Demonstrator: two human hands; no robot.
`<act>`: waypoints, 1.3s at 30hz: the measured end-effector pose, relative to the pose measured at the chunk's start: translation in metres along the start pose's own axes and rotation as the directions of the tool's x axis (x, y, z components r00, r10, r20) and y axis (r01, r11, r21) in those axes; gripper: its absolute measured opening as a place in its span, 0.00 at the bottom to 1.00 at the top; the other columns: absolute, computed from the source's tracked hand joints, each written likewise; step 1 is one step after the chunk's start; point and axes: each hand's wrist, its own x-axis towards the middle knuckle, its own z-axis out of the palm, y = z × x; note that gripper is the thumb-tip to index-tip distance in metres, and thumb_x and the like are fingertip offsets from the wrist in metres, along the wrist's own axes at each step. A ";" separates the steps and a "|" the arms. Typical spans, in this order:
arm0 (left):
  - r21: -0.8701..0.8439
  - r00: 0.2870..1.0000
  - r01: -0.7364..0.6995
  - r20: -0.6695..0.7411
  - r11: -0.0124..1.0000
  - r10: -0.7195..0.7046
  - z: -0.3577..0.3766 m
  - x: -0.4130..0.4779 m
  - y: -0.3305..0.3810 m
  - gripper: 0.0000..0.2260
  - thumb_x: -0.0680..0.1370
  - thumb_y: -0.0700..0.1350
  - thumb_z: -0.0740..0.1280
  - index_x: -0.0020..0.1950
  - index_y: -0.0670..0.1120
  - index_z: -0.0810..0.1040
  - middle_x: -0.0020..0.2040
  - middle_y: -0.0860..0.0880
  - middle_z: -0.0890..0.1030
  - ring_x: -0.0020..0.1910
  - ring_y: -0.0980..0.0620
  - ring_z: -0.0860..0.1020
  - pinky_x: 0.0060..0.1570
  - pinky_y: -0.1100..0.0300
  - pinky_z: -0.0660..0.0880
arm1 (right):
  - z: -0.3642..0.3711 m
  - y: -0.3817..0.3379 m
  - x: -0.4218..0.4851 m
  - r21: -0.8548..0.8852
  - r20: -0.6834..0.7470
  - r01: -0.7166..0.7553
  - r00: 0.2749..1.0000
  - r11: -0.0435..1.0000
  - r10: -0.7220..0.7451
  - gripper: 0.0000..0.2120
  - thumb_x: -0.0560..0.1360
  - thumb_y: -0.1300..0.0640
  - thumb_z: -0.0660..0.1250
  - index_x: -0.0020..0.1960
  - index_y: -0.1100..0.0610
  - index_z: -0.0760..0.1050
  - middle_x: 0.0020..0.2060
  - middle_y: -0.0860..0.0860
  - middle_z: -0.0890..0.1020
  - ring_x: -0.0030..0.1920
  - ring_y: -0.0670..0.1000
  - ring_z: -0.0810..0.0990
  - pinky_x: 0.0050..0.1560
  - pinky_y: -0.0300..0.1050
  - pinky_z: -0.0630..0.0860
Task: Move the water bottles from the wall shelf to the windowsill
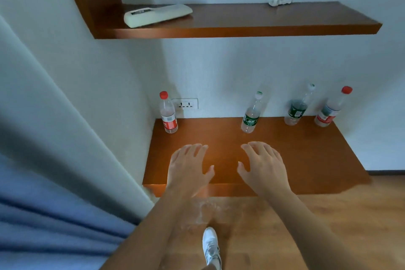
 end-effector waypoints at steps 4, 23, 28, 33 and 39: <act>-0.022 1.000 0.029 0.012 0.999 -0.029 0.017 0.051 -0.014 0.27 0.77 0.66 0.57 0.73 0.58 0.63 0.73 0.57 0.69 0.73 0.54 0.65 0.73 0.50 0.63 | 0.015 0.021 0.054 0.002 0.046 -0.004 0.999 1.000 0.004 0.25 0.77 0.39 0.64 0.71 0.46 0.70 0.70 0.48 0.75 0.73 0.53 0.70 0.74 0.54 0.64; -0.393 0.678 0.717 0.200 0.576 -0.707 0.102 0.155 -0.112 0.38 0.71 0.63 0.72 0.75 0.49 0.63 0.73 0.45 0.70 0.69 0.41 0.72 0.60 0.43 0.74 | 0.107 0.111 0.183 0.336 0.233 -0.434 0.898 0.836 0.372 0.41 0.70 0.35 0.72 0.75 0.53 0.64 0.70 0.54 0.73 0.69 0.55 0.72 0.64 0.54 0.72; -0.597 0.639 0.674 0.176 0.435 -0.748 0.104 0.201 -0.134 0.46 0.65 0.60 0.78 0.76 0.48 0.60 0.71 0.43 0.71 0.68 0.41 0.72 0.63 0.40 0.73 | 0.125 0.113 0.218 0.505 0.249 -0.554 0.828 0.662 0.502 0.51 0.63 0.34 0.78 0.77 0.52 0.60 0.70 0.53 0.72 0.69 0.56 0.72 0.65 0.58 0.73; -0.731 0.603 0.581 0.091 0.358 -0.793 0.103 0.232 -0.141 0.44 0.61 0.55 0.82 0.71 0.48 0.64 0.64 0.48 0.74 0.62 0.46 0.74 0.53 0.60 0.78 | 0.131 0.106 0.251 0.649 0.191 -0.534 0.804 0.542 0.563 0.48 0.61 0.43 0.83 0.74 0.51 0.63 0.62 0.51 0.76 0.58 0.51 0.77 0.49 0.42 0.76; -0.762 0.629 0.552 0.114 0.339 -0.769 0.108 0.247 -0.152 0.35 0.64 0.52 0.80 0.66 0.51 0.69 0.59 0.47 0.77 0.59 0.44 0.76 0.56 0.47 0.78 | 0.133 0.099 0.268 0.682 0.230 -0.546 0.792 0.487 0.566 0.33 0.66 0.51 0.82 0.65 0.54 0.69 0.46 0.48 0.79 0.36 0.45 0.79 0.34 0.38 0.78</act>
